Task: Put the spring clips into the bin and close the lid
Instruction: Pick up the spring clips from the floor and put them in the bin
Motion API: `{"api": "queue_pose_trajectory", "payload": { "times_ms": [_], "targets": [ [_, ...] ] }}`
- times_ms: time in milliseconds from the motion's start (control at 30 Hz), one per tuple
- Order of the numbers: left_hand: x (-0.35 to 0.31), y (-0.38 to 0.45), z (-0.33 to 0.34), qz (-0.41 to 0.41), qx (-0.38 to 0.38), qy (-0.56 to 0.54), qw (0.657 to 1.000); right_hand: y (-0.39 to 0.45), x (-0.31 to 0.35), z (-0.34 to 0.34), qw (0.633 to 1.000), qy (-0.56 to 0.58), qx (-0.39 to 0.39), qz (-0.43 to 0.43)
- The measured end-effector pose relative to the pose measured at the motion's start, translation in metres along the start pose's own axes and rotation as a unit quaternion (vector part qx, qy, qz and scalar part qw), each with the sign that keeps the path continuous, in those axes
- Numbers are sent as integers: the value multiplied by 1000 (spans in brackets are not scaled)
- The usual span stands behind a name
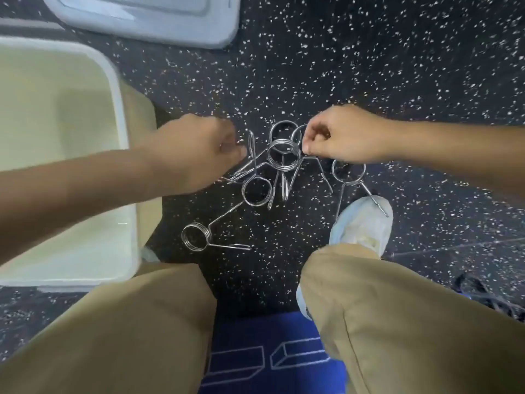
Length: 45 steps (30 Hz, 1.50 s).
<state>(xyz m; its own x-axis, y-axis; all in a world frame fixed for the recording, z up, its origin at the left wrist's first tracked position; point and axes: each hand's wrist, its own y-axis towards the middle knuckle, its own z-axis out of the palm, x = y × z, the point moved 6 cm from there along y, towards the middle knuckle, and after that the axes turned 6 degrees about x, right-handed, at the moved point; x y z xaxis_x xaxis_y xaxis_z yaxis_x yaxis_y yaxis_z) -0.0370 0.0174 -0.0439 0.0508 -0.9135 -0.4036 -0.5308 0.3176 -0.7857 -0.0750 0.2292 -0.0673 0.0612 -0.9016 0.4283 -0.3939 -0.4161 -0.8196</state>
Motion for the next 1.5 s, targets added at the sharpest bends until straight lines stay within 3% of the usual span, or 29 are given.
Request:
{"api": "queue_pose_trajectory", "payload": {
  "times_ms": [100, 300, 467, 600, 800, 967, 1167, 1333, 1500],
  "targets": [
    [-4, 13, 8, 35, -33, 82, 995, 6, -4, 9, 1000, -19, 16, -11],
    [-29, 37, 6, 90, -17, 163, 982, 8, -7, 21, 1000, -8, 18, 2],
    [-43, 60, -8, 113, 10, 211, 971, 14, -1, 27, 985, -174, 3, -19],
    [-51, 73, -11, 129, 42, 268, 954, 16, 2, 31, 970, -241, -12, -8],
    [-74, 88, 0, 180, 12, 358, 916, 10, 0, 33, 953, -288, -85, -28],
    [-71, 88, 11, 175, 24, 381, 908, -6, -21, 29, 948, -270, -165, -32],
    [-64, 72, -1, 153, -7, 351, 924, -35, -32, 15, 951, -184, -248, -17],
    [-62, 47, -18, 194, -44, 322, 926, -59, -36, 1, 954, -95, -285, -19],
    [-68, 18, -23, 268, -77, 333, 901, -63, -37, 1, 956, -18, -292, -14]
  ]
}}
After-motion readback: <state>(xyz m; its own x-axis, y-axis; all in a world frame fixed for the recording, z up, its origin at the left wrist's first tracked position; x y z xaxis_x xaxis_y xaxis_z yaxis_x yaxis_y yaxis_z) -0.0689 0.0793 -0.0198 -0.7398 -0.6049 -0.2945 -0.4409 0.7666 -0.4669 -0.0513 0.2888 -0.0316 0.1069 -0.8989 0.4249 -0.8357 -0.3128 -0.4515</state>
